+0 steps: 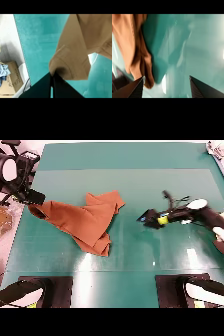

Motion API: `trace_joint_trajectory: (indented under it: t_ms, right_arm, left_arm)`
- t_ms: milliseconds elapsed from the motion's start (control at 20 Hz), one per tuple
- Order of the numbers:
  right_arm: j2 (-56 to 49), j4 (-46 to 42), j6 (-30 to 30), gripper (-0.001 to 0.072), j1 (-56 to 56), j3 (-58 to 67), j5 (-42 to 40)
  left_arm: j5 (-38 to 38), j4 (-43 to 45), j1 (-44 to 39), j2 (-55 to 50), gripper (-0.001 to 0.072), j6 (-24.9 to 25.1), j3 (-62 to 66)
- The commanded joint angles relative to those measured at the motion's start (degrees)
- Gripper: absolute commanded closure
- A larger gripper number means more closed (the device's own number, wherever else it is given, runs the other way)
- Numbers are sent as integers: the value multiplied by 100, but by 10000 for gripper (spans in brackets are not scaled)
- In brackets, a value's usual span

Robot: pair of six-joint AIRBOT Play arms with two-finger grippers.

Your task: Fold the shirts.

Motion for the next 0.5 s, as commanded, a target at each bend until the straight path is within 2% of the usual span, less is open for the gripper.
trace_joint_trajectory:
  t_ms: [0, 150, 350, 400, 450]
  right_arm:
    - [-476, 262, 118, 93, 1436, -28, -509]
    - [-485, 278, 474, 94, 2505, -26, -1180]
    - [-481, 474, 507, 97, 3095, -26, -1624]
    - [-481, 527, 409, 150, 3145, -26, -1620]
    - [-479, 579, 326, 167, 3189, -26, -1613]
  left_arm:
    - [170, 15, 0, 13, 688, 168, -168]
    - [188, 15, 0, 13, 688, 243, -168]
    - [192, -15, 0, 13, 688, 280, -168]
    - [197, -57, 0, 13, 688, 280, -168]
    - [208, -103, 0, 13, 688, 280, -168]
